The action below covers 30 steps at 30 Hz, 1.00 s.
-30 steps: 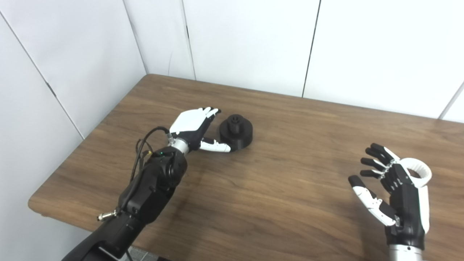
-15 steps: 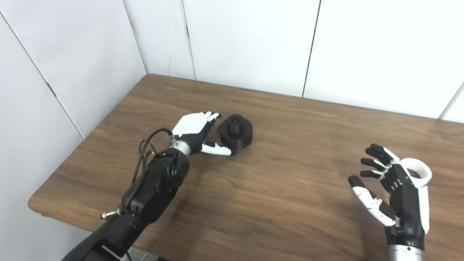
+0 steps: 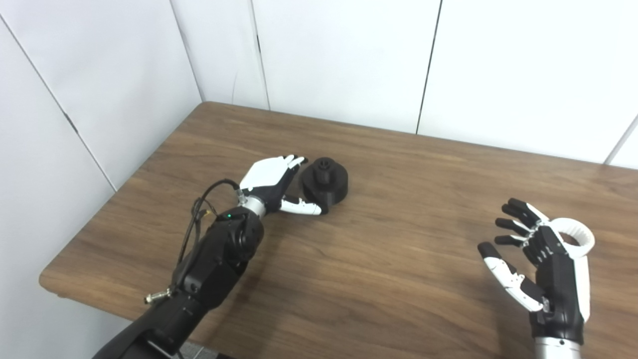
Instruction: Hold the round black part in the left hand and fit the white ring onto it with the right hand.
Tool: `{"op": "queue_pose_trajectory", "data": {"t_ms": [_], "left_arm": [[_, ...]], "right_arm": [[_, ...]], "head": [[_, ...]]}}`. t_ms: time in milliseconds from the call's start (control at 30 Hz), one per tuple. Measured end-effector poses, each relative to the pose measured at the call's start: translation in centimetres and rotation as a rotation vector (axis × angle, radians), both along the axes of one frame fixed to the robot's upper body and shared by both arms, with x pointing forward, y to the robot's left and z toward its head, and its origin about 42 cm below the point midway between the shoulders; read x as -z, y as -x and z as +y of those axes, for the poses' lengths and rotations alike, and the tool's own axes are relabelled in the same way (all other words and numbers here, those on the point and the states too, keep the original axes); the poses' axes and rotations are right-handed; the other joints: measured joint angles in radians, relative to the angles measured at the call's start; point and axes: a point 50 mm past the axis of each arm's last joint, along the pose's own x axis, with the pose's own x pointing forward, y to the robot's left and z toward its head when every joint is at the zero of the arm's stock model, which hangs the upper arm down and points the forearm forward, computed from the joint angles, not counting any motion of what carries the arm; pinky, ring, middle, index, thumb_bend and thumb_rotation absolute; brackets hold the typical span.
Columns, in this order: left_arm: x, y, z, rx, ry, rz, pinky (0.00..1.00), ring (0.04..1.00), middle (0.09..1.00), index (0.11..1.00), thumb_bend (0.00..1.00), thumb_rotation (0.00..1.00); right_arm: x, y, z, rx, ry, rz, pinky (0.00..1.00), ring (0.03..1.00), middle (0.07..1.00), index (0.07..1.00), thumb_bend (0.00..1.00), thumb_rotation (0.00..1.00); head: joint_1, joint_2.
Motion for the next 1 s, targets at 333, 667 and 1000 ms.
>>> {"op": "queue_pose_trajectory", "data": {"t_ms": [333,667,1000], "left_arm": [[0.9,-0.2,-0.6,-0.031,0.110,-0.048,1.00,1.000,1.000,0.882,1.00,0.52],[1.2,-0.3,-1.4,-0.044,0.211,-0.138,1.00,1.000,1.000,0.669,0.91,0.33],[1.1,-0.3,-1.4,-0.042,0.231,-0.188,1.00,1.000,1.000,0.581,0.87,0.27]], "right_arm": [[0.0,0.2,0.0,0.004,-0.001,0.007,0.57,0.707,0.774,0.776,0.65,0.28],[0.0,0.3,-0.1,0.010,-0.001,0.024,0.57,0.702,0.771,0.773,0.65,0.28],[0.0,0.3,-0.1,0.011,-0.001,0.026,0.57,0.702,0.771,0.774,0.66,0.30]], "head": [[-0.003,0.008],[-0.005,0.014],[-0.003,0.017]]}}
